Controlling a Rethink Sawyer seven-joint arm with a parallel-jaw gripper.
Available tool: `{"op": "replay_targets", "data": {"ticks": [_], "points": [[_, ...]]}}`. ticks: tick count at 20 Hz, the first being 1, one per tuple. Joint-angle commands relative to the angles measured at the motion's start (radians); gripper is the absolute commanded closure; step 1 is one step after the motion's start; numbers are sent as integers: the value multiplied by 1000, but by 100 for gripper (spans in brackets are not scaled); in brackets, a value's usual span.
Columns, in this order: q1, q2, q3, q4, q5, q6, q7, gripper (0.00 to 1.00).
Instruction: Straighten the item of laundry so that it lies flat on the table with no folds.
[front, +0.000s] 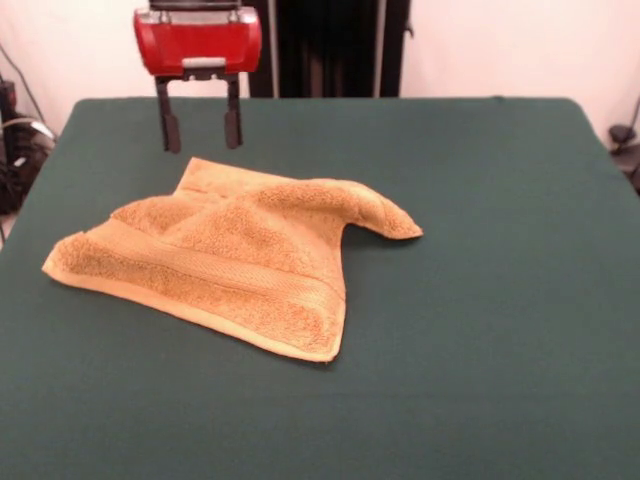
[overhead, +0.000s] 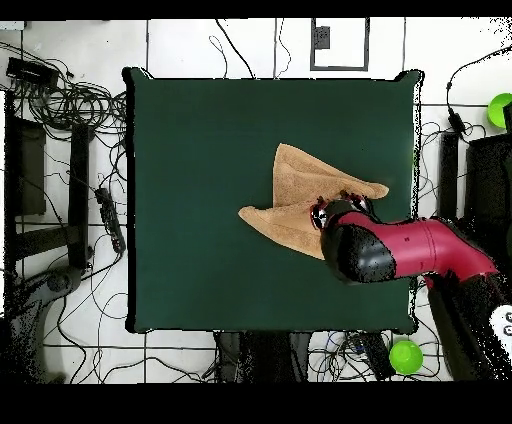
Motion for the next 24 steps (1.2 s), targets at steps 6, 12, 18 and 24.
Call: {"op": "replay_targets", "data": {"ticks": [6, 12, 18, 24], "points": [[134, 117, -219, 110, -42, -195, 229, 0], [184, 206, -327, 92, -49, -305, 198, 0], [207, 253, -382, 77, -28, -386, 166, 0], [211, 292, -408, 66, -18, -440, 143, 0]]}}
